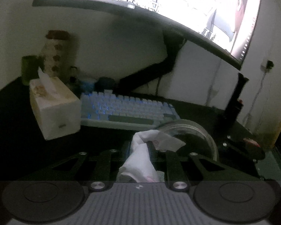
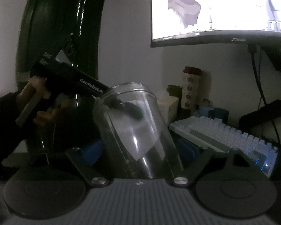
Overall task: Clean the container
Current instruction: 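Tilt the jar with the right gripper while the left gripper pulls the tissue out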
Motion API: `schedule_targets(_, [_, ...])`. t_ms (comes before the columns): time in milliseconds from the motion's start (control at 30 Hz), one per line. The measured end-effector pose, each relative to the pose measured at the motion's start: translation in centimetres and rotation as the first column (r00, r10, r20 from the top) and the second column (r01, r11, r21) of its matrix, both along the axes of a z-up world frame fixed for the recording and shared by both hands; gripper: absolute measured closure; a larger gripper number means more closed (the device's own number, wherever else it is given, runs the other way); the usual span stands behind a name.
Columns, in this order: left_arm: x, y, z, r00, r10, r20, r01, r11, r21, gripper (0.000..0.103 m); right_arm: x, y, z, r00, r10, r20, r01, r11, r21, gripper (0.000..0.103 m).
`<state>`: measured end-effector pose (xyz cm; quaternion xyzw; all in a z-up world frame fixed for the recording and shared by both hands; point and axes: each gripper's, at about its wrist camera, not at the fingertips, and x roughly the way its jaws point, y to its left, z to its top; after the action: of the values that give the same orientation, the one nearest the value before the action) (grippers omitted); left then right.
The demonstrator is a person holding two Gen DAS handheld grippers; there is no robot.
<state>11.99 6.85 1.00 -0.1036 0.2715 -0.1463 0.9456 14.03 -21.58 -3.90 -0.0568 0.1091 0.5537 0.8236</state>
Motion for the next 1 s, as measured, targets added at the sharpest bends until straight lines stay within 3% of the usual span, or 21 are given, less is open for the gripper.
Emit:
schedule_targets(167, [0.8,3.4,-2.3,0.997,0.023,-0.069,-0.029,0.997,-0.075,0.087,-0.3,1.0,-0.1,0.999,0.005,0.034,-0.002,0.998,-0.067,0.02])
schedule_targets(400, [1.3,6.5,-3.6,0.993,0.076,-0.087,-0.09,0.982,-0.169,0.088,-0.2,2.1,-0.5,1.0,0.0,0.029,0.003,0.995,-0.101,0.02])
schedule_targets(533, [1.2,7.0,-3.0,0.996,0.053,-0.071,-0.067,0.973,-0.22,0.088,0.0,2.3,-0.5,1.0,0.005,0.017,-0.003,0.994,-0.107,0.018])
schedule_targets(733, [0.2,6.8,-1.8,0.998,0.032,-0.052,-0.042,0.976,-0.212,0.088,0.3,2.3,-0.6,1.0,0.005,-0.001,-0.005,0.996,-0.092,0.018])
schedule_targets(867, [-1.6,7.0,0.8,0.999,0.031,0.012,-0.028,0.971,-0.236,0.088,0.6,2.3,-0.6,1.0,0.0,-0.013,-0.001,0.997,-0.081,0.019])
schedule_targets(1000, [-3.3,5.1,3.0,0.998,-0.036,0.06,0.05,0.967,-0.251,0.085,0.6,2.2,-0.5,1.0,0.004,-0.017,-0.006,0.997,-0.075,0.019])
